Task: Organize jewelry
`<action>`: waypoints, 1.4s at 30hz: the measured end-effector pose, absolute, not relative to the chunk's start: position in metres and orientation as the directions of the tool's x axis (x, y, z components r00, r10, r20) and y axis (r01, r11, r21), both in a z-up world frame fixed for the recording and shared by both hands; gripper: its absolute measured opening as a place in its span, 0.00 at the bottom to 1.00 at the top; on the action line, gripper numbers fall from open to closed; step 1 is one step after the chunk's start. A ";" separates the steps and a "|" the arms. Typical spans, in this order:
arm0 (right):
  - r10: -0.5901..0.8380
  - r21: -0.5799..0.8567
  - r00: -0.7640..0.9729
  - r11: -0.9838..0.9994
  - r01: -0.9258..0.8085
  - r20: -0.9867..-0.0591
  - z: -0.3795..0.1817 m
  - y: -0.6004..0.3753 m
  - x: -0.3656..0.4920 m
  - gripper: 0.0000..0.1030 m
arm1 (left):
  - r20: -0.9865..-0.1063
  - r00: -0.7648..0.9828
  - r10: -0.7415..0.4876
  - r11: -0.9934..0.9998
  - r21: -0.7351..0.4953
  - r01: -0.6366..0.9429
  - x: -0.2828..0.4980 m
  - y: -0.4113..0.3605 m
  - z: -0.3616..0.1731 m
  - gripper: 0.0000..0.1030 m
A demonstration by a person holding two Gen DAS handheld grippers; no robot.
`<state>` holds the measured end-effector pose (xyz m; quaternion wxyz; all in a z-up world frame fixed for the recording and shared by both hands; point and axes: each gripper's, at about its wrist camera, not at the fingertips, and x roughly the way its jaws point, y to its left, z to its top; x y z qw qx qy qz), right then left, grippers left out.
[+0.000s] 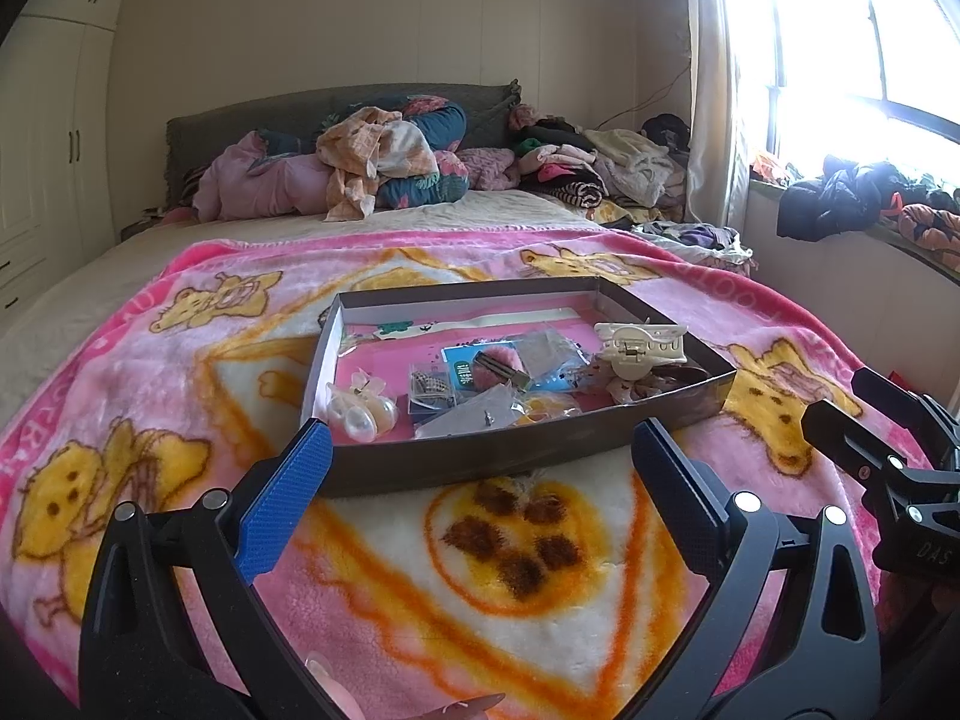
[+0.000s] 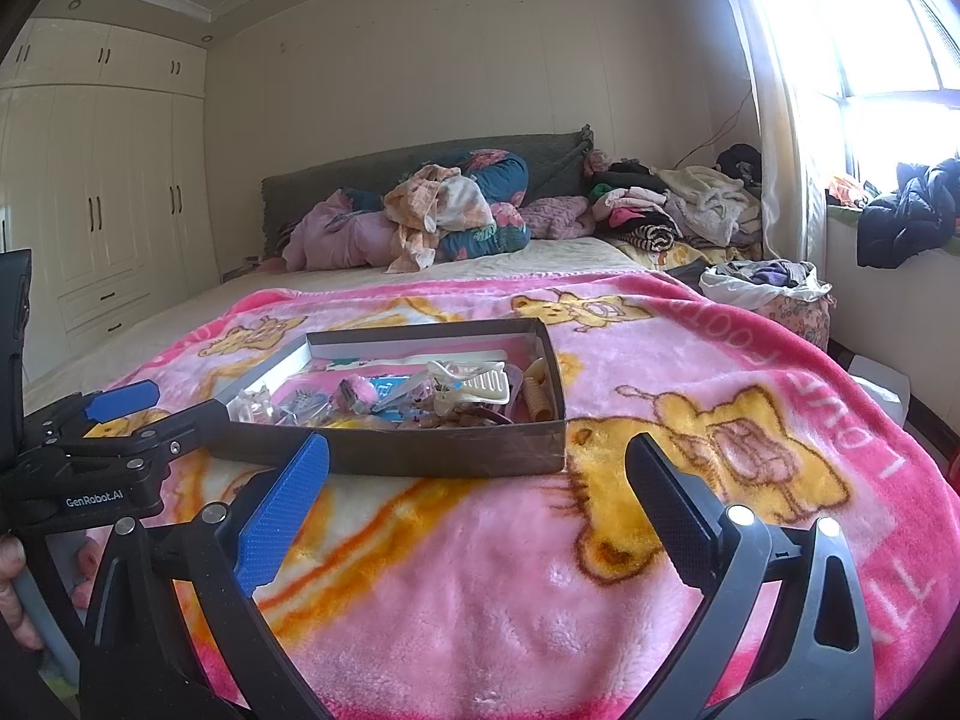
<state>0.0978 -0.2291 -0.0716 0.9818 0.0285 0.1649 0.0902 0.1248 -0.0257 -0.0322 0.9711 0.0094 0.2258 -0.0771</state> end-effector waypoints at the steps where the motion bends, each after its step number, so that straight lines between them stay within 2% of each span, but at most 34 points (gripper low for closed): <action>1: 0.188 0.087 0.929 0.982 -0.169 -0.319 -0.072 -0.229 0.098 0.94 | -0.439 0.887 -0.145 0.988 -0.017 0.153 0.125 -0.025 -0.032 0.89; 30: 0.173 0.082 0.927 0.985 -0.155 -0.332 -0.073 -0.229 0.097 0.94 | -0.463 0.872 -0.158 0.986 -0.032 0.162 0.121 -0.026 -0.041 0.89; 37: 0.160 0.111 0.924 0.985 -0.129 -0.346 -0.072 -0.235 0.101 0.94 | -0.512 0.852 -0.110 0.993 -0.022 0.116 0.125 -0.010 -0.050 0.89; 42: 0.118 0.182 0.925 0.982 -0.054 -0.362 -0.063 -0.271 0.115 0.94 | -0.565 0.825 -0.024 0.995 -0.092 -0.034 0.153 0.038 -0.053 0.89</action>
